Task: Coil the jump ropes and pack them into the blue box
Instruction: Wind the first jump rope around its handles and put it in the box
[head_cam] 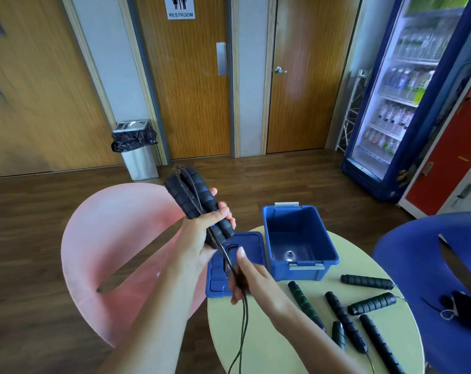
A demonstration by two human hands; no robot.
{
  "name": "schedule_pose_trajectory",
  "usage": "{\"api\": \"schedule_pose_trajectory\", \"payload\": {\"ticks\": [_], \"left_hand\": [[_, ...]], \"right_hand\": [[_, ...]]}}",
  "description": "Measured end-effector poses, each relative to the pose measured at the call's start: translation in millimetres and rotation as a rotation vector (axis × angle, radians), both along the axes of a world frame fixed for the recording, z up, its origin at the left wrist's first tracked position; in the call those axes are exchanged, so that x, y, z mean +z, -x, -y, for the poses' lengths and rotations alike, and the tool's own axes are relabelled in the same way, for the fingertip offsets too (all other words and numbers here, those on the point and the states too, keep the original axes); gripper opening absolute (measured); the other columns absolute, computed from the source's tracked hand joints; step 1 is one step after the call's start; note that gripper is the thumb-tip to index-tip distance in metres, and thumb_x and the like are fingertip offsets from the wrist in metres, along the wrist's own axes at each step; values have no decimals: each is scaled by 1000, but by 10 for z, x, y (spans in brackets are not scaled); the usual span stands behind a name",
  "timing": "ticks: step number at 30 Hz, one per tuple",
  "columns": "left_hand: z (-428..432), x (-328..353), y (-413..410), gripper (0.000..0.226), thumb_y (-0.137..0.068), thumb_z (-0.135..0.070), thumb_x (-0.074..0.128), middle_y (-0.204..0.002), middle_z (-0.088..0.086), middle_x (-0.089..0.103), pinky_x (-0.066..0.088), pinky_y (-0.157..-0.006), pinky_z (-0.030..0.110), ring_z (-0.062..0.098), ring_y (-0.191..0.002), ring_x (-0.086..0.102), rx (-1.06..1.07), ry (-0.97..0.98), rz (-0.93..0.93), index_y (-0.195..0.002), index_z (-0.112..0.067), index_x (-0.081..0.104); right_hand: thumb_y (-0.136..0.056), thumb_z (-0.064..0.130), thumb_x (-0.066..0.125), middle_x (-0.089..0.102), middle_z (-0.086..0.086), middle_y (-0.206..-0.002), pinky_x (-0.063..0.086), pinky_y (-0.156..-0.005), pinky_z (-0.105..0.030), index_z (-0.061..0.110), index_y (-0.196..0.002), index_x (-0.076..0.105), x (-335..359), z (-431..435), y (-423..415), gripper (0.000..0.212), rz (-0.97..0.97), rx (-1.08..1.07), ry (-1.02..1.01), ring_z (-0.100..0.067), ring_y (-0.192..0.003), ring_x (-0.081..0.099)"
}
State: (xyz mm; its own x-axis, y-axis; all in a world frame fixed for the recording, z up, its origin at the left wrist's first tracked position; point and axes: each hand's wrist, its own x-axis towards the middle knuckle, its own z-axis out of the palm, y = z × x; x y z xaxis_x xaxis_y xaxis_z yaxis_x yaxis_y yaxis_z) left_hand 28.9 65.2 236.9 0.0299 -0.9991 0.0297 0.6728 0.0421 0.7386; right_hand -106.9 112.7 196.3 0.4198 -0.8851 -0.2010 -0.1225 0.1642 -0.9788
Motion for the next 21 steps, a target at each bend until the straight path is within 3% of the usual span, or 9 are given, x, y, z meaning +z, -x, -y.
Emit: {"api": "schedule_pose_trajectory", "payload": {"ticks": [2, 6, 8, 11, 13, 15, 18, 21], "left_hand": [[-7, 43, -103, 44, -75, 9, 61, -72, 6, 55, 51, -60, 33, 18, -62, 57, -45, 0, 55, -112, -14, 53], [-59, 44, -265, 36, -72, 0, 67, -74, 6, 55, 53, -61, 33, 19, -63, 58, -234, -145, 154, -103, -14, 57], [-108, 39, -331, 48, -63, -4, 82, -78, 8, 58, 54, -64, 35, 23, -69, 62, -357, -215, 168, -103, -12, 58], [-164, 6, -409, 68, -50, -15, 94, -96, 18, 66, 57, -72, 45, 37, -94, 68, -447, -247, 204, -108, -9, 59], [-201, 11, -422, 68, -57, -17, 92, -117, 29, 61, 51, -82, 60, 50, -113, 58, -526, -225, 185, -115, -8, 56], [-230, 17, -414, 65, -65, -18, 88, -129, 34, 53, 46, -87, 67, 56, -121, 48, -630, -166, 164, -120, -8, 53], [-303, 68, -397, 80, -60, -22, 91, -127, 32, 57, 53, -82, 58, 48, -111, 60, -672, -145, 178, -128, -7, 53], [-343, 92, -402, 81, -44, -22, 97, -109, 25, 69, 59, -69, 46, 33, -82, 72, -597, -219, 170, -116, -5, 62]], "right_hand": [[-96, 61, 24, 52, 0, -56, 42, -78, -25, 14, -61, 55, -246, -7, 121, 66, -103, 107, 31, -15, -62, 55], [-89, 55, 42, 43, 16, -58, 34, -64, -25, 21, -68, 51, -425, 130, 322, 42, -112, -41, 208, -5, -59, 39], [-92, 41, 53, 43, 17, -60, 32, -60, -23, 20, -73, 49, -260, 265, 390, 29, -25, -120, 347, -5, -60, 36], [-85, 33, 64, 45, 15, -60, 33, -56, -19, 8, -78, 49, 89, 445, 390, 30, 34, -152, 551, -5, -57, 36], [-82, 26, 72, 48, 14, -61, 35, -56, -16, 7, -79, 50, 284, 517, 334, 29, 46, -134, 639, -3, -56, 38], [-79, 18, 76, 49, 16, -61, 36, -56, -13, 9, -79, 48, 431, 561, 265, 29, 31, -107, 721, -1, -55, 39], [-75, 15, 79, 46, 14, -62, 35, -55, -12, 9, -80, 46, 567, 611, 161, 34, 9, -48, 779, -1, -54, 39], [-72, 12, 82, 49, 14, -61, 37, -55, -12, 6, -80, 45, 631, 618, 80, 38, 12, -1, 779, 0, -53, 43]]}}
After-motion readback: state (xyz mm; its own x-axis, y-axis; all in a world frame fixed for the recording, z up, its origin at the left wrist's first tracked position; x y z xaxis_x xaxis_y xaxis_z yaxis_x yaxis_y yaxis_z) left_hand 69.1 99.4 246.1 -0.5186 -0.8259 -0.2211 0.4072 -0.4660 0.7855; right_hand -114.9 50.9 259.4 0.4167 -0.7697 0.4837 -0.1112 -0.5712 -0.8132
